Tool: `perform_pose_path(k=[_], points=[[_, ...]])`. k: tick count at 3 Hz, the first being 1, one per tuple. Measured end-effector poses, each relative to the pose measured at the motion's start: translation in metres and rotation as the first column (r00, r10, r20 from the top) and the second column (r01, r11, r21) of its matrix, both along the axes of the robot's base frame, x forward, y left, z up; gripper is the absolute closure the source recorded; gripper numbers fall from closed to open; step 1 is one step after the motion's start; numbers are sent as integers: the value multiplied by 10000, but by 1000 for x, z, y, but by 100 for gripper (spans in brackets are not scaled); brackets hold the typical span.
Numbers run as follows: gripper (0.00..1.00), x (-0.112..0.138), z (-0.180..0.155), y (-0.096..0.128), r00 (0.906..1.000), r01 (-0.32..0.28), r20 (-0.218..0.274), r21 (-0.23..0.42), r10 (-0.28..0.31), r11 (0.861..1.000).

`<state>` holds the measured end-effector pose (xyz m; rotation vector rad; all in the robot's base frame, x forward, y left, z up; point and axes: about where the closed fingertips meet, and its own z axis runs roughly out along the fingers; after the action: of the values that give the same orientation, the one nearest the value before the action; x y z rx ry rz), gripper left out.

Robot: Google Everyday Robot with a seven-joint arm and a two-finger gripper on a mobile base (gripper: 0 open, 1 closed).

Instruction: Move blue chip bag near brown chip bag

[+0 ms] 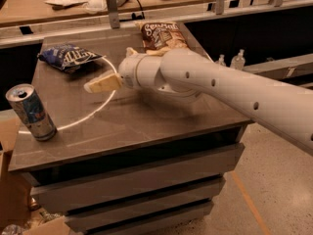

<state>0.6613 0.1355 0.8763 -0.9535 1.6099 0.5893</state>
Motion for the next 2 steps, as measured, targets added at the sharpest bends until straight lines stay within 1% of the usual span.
perform_pose_path(k=[1,2], points=[[0,2,-5,32,9985,495,-240,-59,-496,9988],[0,11,-10,75,9966,816,-52,-82,-816,9966]])
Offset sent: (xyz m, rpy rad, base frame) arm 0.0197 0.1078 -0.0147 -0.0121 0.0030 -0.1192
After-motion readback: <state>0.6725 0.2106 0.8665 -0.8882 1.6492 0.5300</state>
